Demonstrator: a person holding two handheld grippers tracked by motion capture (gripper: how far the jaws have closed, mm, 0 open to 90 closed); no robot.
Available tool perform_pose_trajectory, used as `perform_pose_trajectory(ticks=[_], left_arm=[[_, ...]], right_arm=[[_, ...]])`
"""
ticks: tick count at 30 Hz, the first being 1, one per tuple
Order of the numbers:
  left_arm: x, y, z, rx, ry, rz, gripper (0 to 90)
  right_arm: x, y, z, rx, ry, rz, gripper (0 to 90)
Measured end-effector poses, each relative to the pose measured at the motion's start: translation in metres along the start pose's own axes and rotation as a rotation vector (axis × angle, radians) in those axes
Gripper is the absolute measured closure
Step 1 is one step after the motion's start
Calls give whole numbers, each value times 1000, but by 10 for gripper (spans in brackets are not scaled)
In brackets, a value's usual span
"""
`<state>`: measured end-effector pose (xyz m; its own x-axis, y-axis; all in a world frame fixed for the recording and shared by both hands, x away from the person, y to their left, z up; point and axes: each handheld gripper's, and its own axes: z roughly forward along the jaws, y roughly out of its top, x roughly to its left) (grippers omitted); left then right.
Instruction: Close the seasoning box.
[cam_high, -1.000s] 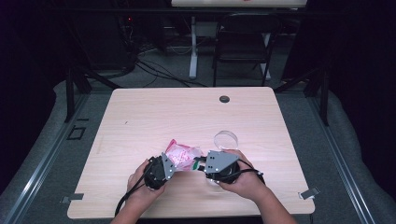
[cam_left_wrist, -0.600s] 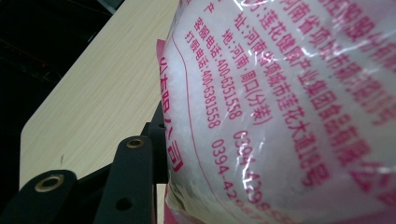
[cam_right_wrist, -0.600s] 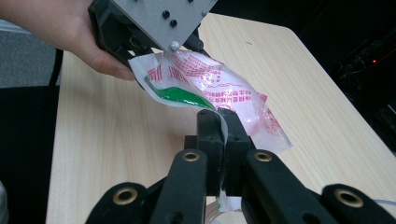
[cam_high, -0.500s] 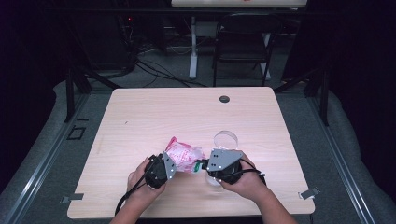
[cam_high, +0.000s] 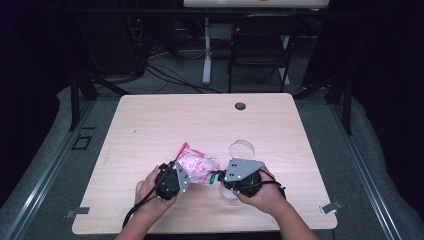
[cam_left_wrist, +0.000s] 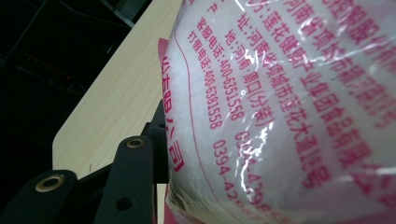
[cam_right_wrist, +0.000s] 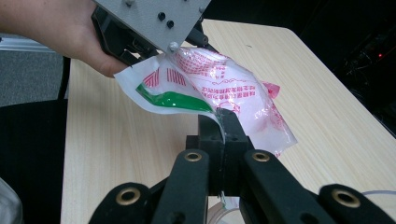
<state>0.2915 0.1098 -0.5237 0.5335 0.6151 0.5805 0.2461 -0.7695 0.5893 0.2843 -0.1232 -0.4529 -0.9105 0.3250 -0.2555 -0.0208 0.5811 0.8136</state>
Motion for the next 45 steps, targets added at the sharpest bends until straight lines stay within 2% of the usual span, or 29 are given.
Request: perform_pose_trajectory(ticks=[11, 17, 23, 24, 26, 30, 31, 34, 35, 36, 39, 45], left_arm=[[1, 3, -2, -12, 37, 29, 589], [2, 6, -3, -17, 57, 65, 590], [2, 8, -5, -26, 76, 79, 590], [2, 9, -5, -24, 82, 96, 590], [0, 10, -5, -40, 89, 82, 590], [0, 12, -6, -45, 104, 109, 591], [1, 13, -7, -33, 109, 130, 591], [1, 15, -8, -35, 119, 145, 592], [0, 15, -8, -45, 122, 135, 592], [1, 17, -10, -25, 124, 167, 592], [0, 18, -10, -45, 131, 164, 593], [-1, 24, -14, -47, 147, 208, 594]], right_arm=[[-2, 0, -2, -7, 4, 11, 900], [-3, -1, -4, -12, 5, 18, 900], [-5, -2, -6, -19, 5, 29, 900], [-5, -2, -6, -19, 5, 31, 900], [-6, -3, -7, -27, 7, 39, 900], [-7, -3, -9, -29, -1, 45, 900], [-7, -4, -9, -34, 0, 46, 900], [-8, -4, -11, -37, -5, 50, 900], [-8, -4, -12, -37, -8, 49, 900], [-8, -4, -12, -37, -9, 50, 900], [-9, -5, -15, -40, -12, 53, 900], [-9, -6, -21, -43, -25, 52, 900]])
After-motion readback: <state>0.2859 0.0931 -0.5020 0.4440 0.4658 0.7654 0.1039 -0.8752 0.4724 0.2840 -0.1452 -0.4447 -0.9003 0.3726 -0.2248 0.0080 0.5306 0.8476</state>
